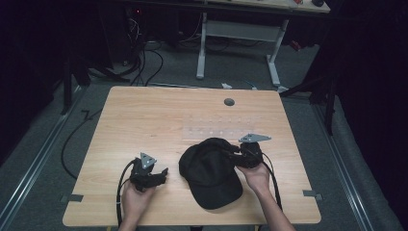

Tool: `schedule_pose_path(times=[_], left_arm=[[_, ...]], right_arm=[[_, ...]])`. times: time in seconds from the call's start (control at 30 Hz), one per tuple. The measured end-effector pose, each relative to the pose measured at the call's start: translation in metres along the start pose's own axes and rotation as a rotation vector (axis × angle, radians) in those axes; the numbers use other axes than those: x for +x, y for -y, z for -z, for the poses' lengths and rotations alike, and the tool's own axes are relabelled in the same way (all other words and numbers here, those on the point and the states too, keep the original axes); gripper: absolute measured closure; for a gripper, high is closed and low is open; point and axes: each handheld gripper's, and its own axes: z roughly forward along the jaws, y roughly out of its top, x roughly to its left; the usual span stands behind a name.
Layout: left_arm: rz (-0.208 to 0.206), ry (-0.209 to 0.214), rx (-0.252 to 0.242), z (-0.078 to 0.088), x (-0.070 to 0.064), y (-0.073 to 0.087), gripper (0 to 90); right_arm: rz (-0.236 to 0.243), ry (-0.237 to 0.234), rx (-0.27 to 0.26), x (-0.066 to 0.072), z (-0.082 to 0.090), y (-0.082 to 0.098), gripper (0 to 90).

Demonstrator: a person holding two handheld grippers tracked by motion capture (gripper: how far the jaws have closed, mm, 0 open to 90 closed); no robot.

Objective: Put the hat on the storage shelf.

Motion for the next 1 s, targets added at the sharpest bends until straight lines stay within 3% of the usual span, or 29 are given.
schedule_pose_path(times=[0.4, 1.0], left_arm=[[0.001, 0.0, 0.0, 0.0, -0.0001, 0.0, 27.0], [0.001, 0.0, 0.0, 0.0, -0.0002, 0.0001, 27.0]], right_arm=[[0.006, 0.0, 0.022, -0.0032, -0.008, 0.0007, 65.3], [0.058, -0.031, 0.0, -0.0088, -0.0059, 0.0022, 77.0]])
